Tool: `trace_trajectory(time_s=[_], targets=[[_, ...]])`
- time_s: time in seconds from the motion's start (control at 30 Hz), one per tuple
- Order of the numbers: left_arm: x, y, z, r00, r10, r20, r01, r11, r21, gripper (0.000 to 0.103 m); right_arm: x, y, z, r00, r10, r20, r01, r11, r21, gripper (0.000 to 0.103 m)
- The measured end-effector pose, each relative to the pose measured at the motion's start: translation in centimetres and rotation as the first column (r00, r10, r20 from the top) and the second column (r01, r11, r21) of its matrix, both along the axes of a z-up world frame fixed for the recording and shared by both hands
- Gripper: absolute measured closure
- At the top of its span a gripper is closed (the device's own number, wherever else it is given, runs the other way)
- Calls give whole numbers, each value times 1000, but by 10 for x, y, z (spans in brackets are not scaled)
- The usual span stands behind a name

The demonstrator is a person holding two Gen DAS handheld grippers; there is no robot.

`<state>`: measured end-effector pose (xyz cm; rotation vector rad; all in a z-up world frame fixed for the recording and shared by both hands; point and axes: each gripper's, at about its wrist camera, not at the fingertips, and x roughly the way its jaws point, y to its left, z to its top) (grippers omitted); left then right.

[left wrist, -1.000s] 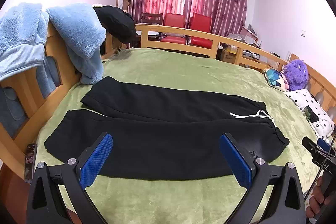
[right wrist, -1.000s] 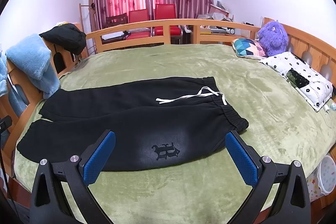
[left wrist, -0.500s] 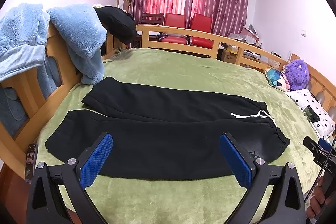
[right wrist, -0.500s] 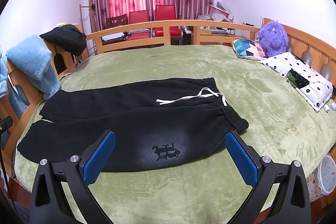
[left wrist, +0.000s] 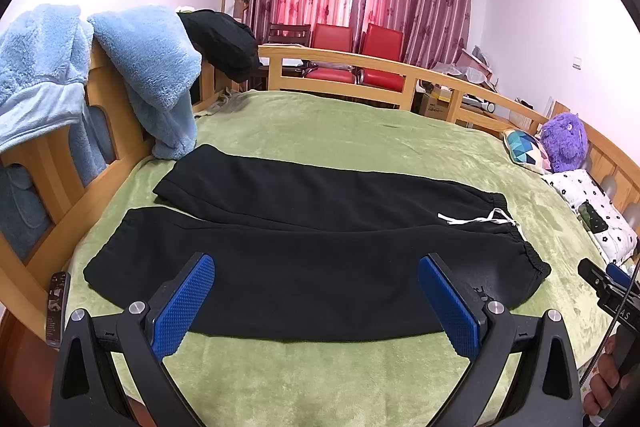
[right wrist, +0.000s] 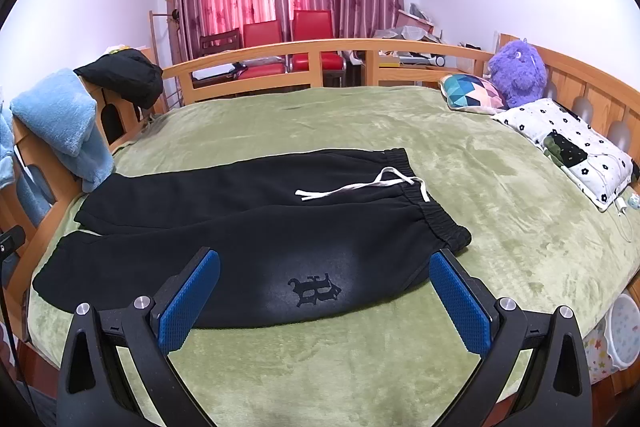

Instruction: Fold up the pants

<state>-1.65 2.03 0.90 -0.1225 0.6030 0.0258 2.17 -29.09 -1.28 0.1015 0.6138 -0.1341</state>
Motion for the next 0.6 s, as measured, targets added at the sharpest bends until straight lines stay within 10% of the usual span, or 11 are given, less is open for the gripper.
trace_trajectory(time_s=[0.6], targets=[[-3,-1,3,1000,-6,5,6,1000,1,0,-1,3,8,1000,4,12,-4,1000,-15,0]])
